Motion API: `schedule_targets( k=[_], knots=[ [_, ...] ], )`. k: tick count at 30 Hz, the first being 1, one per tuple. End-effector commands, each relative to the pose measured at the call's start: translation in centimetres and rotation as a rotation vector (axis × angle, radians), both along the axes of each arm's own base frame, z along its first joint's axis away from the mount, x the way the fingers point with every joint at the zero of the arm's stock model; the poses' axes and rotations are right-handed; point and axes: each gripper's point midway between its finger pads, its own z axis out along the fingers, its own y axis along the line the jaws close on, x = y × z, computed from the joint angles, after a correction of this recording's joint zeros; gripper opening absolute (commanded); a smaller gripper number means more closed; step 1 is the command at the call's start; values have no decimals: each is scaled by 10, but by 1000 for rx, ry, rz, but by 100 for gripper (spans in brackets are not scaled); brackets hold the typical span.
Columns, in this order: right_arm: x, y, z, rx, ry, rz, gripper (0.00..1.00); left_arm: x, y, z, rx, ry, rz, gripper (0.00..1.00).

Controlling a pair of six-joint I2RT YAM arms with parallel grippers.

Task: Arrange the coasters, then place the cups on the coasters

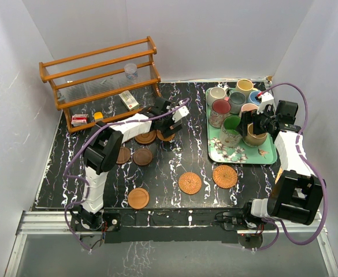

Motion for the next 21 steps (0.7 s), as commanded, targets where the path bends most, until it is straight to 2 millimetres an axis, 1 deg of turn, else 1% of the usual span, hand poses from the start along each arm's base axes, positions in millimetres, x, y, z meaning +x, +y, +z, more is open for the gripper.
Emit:
schedule_targets(
  k=[1,8,21],
  knots=[
    [6,-3,9,-15,-49,3,98,-48,10,-55,97,218,-27,93],
    [6,-3,8,-15,-46,3,98,-52,7,-56,96,228,-34,93],
    [6,-3,9,-15,-47,3,98,-51,-5,-55,81,233,-38,93]
  ],
)
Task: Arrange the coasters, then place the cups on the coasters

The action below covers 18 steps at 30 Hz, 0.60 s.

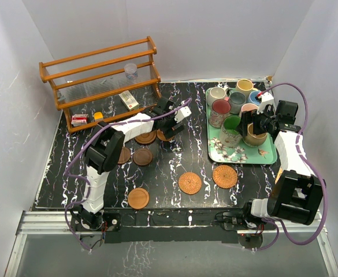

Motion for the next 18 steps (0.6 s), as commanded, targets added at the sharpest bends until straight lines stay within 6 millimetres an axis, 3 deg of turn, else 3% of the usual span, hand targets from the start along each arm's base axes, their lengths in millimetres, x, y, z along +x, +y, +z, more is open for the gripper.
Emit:
schedule_targets(
  k=[1,18],
  knots=[
    [6,-3,8,-15,-45,3,98,-43,9,-54,99,193,-27,93],
    [6,-3,7,-15,-43,2,98,-47,-1,-50,75,208,-29,93]
  ],
)
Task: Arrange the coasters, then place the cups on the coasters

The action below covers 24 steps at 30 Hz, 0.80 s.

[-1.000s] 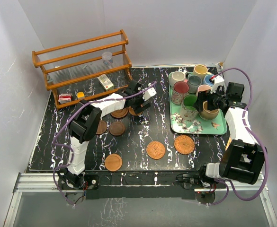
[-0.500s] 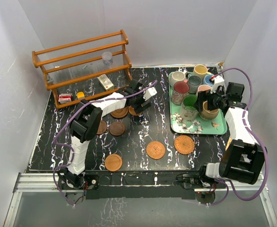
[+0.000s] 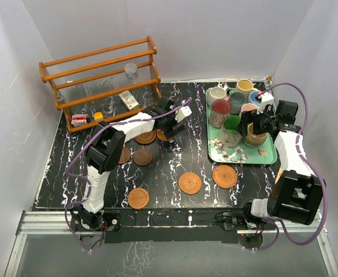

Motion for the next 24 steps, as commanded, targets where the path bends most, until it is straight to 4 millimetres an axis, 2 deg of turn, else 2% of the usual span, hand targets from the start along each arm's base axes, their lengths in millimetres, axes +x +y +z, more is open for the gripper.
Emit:
schedule_targets(
  k=[1,17,24],
  knots=[
    [6,-3,7,-16,-43,2,98,-46,1,-49,72,192,-38,93],
    [6,-3,7,-15,-41,3,98,-46,-8,-45,55,193,-40,93],
    [6,-4,7,-16,-42,3,99,-41,-1,-48,86,166,-23,93]
  ],
)
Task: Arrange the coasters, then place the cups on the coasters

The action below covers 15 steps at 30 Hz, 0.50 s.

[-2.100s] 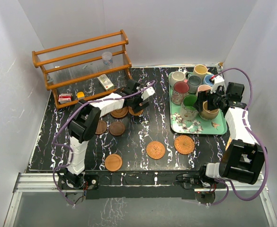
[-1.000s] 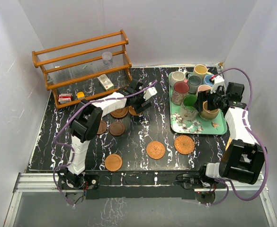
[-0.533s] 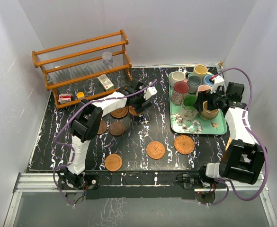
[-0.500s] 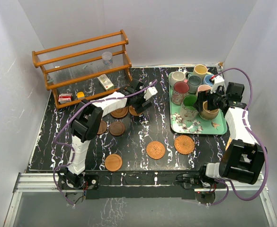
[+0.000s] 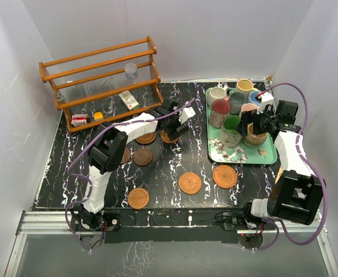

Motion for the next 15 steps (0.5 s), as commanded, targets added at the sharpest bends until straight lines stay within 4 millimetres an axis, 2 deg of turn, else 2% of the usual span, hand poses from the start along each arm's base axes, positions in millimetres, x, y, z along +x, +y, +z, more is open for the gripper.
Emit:
schedule_targets(
  k=[1,6,15],
  knots=[
    [6,-4,7,-16,-42,3,98,-30,19,-46,119,126,-5,93],
    [5,-3,7,-16,-42,3,98,-26,25,-46,138,107,2,93],
    [6,-3,7,-15,-42,3,98,-17,47,-37,129,85,42,93]
  ],
)
